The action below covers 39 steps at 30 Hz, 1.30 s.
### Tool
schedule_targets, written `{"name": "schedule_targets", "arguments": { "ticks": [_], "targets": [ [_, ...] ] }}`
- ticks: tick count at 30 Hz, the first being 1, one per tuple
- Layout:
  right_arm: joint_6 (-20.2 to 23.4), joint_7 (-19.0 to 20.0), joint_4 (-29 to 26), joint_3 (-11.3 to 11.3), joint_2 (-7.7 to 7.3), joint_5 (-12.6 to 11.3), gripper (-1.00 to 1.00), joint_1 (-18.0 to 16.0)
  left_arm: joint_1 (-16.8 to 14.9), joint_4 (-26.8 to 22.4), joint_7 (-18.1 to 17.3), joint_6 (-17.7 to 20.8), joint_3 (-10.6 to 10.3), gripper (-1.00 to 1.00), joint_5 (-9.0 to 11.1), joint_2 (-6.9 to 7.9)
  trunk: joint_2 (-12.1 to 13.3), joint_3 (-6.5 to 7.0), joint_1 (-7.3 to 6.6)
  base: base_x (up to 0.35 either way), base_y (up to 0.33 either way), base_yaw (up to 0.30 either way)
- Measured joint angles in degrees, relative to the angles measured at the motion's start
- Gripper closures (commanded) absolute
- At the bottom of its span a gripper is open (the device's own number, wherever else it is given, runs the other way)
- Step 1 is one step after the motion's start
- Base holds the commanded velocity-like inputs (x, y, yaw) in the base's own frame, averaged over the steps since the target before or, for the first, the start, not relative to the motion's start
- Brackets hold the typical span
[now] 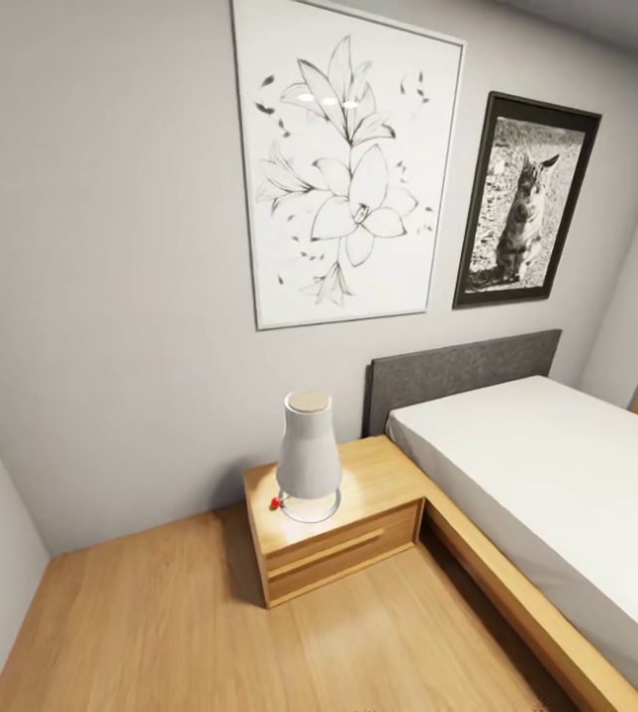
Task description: In the bedroom, organize the workspace by keeping the computer under the desk, ensuring the monitor is on the desk, placing the keyboard on the desk next to the monitor, placing the mouse on the desk next to the keyboard, moving the folder from the swivel chair onto the desk next to the mouse, stacking the notebook on top of the folder with the pen on top of the notebook, and positioning the swivel chair next to the desk.
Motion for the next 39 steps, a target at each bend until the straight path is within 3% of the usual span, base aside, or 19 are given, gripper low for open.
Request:
{"name": "schedule_targets", "arguments": {
  "ticks": [25,39],
  "targets": [
    [-0.10,-0.15,0.00,-0.44,-0.77,-0.55,-1.00,0.00,0.00,0.00,0.00,-0.05,0.00,-1.00,0.00,0.01,0.00,0.11,0.00,0.000,0.000,-0.300],
    [-0.73,-0.46,0.19,-0.46,-0.59,-0.44,-1.00,-0.01,0.00,0.01,0.09,-0.09,0.00,-1.00,0.00,-0.01,0.00,0.97,0.00,0.000,0.000,-0.241]
  ]
}}
